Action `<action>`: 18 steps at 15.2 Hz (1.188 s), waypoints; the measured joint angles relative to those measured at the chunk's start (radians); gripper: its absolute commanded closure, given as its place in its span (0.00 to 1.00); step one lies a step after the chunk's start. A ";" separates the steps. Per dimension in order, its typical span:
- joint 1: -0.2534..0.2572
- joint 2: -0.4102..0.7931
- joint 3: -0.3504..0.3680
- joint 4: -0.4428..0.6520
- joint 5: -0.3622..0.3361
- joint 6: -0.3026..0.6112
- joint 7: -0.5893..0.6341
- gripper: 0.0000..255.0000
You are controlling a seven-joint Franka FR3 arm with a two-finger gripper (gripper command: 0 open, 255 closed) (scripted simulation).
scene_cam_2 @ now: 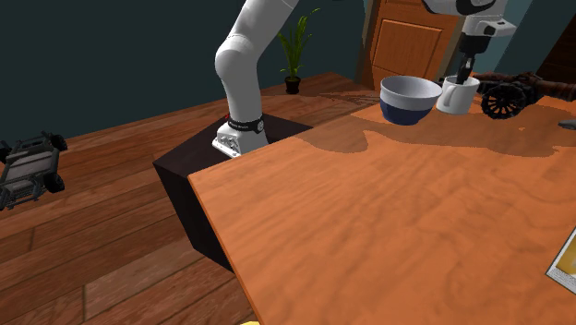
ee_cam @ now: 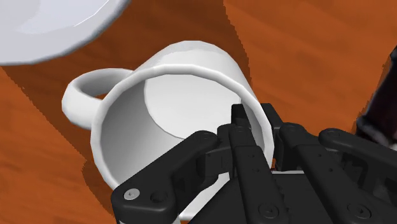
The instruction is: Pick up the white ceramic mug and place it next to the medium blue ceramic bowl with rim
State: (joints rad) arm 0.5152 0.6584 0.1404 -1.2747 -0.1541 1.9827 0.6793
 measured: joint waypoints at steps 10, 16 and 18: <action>-0.002 0.009 -0.002 -0.026 -0.002 0.036 0.002 0.00; -0.002 0.009 -0.002 -0.026 -0.002 0.036 0.002 0.00; -0.001 0.000 0.000 0.003 0.000 -0.001 -0.002 0.00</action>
State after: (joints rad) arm 0.5141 0.6587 0.1402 -1.2713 -0.1538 1.9815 0.6775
